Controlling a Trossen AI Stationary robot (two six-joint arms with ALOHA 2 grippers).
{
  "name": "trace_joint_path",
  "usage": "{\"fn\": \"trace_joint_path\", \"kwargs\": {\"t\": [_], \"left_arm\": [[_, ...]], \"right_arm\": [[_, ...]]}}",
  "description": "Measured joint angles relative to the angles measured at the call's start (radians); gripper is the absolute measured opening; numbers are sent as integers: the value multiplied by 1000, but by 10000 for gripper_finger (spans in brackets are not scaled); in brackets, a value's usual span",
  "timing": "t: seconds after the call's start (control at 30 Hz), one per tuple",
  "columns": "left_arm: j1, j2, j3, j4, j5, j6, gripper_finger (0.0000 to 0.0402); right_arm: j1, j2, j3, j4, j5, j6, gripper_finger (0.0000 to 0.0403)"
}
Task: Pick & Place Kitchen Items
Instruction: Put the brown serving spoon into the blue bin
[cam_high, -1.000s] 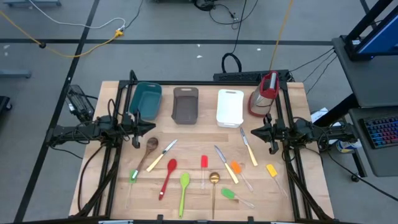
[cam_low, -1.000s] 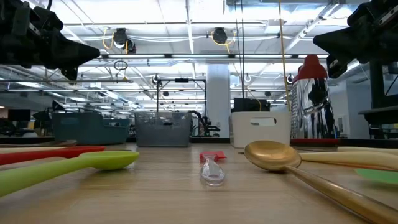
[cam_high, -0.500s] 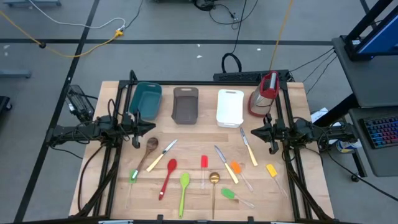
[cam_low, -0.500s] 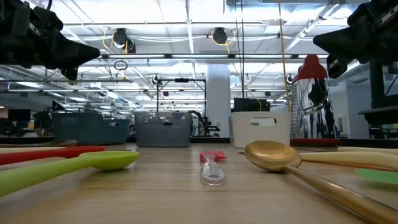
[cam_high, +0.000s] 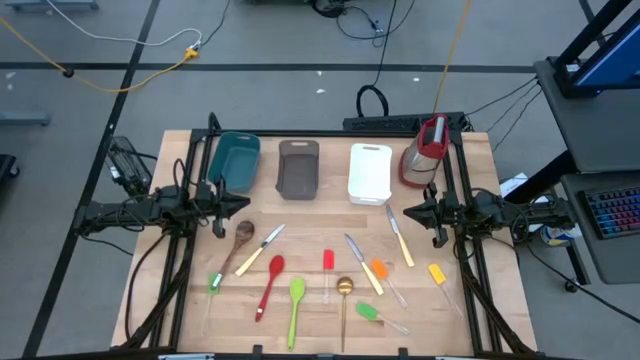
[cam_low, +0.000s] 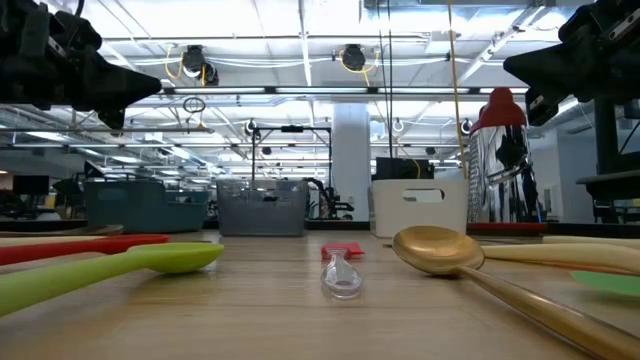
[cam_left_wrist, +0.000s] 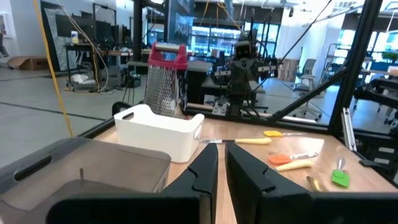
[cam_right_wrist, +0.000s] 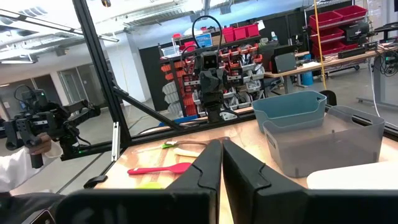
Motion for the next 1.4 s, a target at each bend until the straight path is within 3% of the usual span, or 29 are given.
{"fn": "trace_joint_path", "kwargs": {"t": [0.13, 0.27, 0.33, 0.6, 0.77, 1.0, 1.17, 1.4], "left_arm": [[0, 0, 0, 1, -27, -1, 33], [0, 0, 0, 2, -138, -8, 45], [1, 0, 0, 2, -186, 11, 64], [1, 0, 0, 17, -193, 18, 172], [0, 21, 56, 17, -193, -18, 201], [-11, 190, 244, -83, -184, -27, 202], [-68, 355, 400, -115, -101, -3, 202], [-159, 550, 537, -166, -192, 51, 202]], "right_arm": [[0, 0, 0, 0, 0, 0, 8], [0, 0, 0, 0, 0, 0, 8], [0, 0, 0, 0, 0, 0, 9], [0, 0, 0, 0, 0, 0, 8], [0, 0, 0, 0, 0, 0, 8], [0, 0, 0, 0, 0, 0, 8], [0, 0, 0, 0, 0, 0, 8], [0, 0, 0, 0, 0, 0, 8]]}}
